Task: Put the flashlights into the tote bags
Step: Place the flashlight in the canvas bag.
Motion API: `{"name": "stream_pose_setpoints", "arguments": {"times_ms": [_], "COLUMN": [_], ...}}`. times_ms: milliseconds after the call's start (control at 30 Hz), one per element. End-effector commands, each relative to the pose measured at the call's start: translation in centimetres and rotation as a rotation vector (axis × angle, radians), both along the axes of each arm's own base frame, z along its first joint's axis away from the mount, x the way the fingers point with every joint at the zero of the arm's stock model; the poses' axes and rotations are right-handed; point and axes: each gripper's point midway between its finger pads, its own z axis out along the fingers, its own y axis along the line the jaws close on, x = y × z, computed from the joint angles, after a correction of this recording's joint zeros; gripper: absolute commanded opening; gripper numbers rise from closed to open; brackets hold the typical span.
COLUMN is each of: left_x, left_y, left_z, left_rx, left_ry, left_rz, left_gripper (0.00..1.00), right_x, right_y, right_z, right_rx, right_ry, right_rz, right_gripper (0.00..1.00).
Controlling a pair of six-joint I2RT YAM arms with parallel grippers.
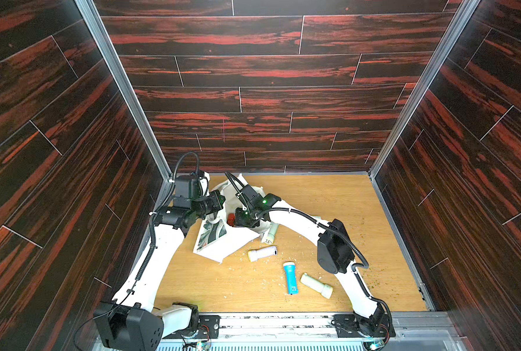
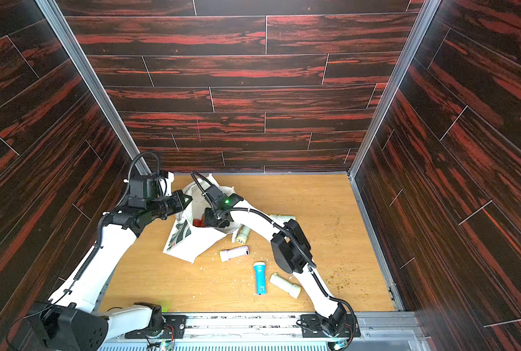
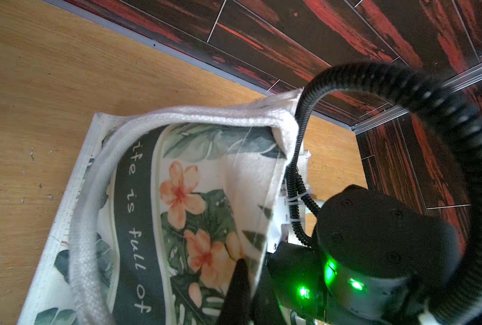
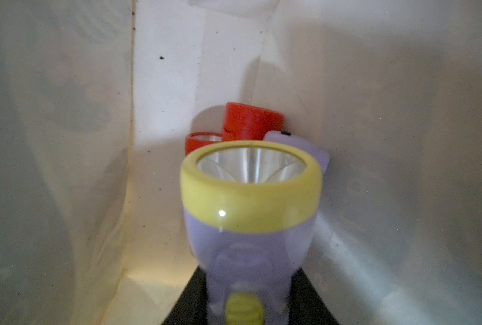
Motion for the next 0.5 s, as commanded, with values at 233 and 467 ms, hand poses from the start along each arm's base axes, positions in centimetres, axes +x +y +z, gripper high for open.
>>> {"name": "stream_pose_setpoints", "arguments": {"times_ms": [233, 467], "left_x": [-0.5, -0.5], "left_y": [-0.6, -0.5], "left_z": [3.5, 3.1], "left_rx": [-0.028, -0.016], "left_ry": [-0.121, -0.114], "left_rz": [-0.038, -0.035], "left_gripper": [0.0, 0.0], "right_x": [-0.4, 0.1], "right_y": [-0.6, -0.7], "right_z": [-1.9, 0.4], "right_rx": [-0.05, -0.023], "right_ry": [0.031, -0.033], "right_rz": [-0.004, 0.007], "right_gripper": [0.5, 0.68]}}
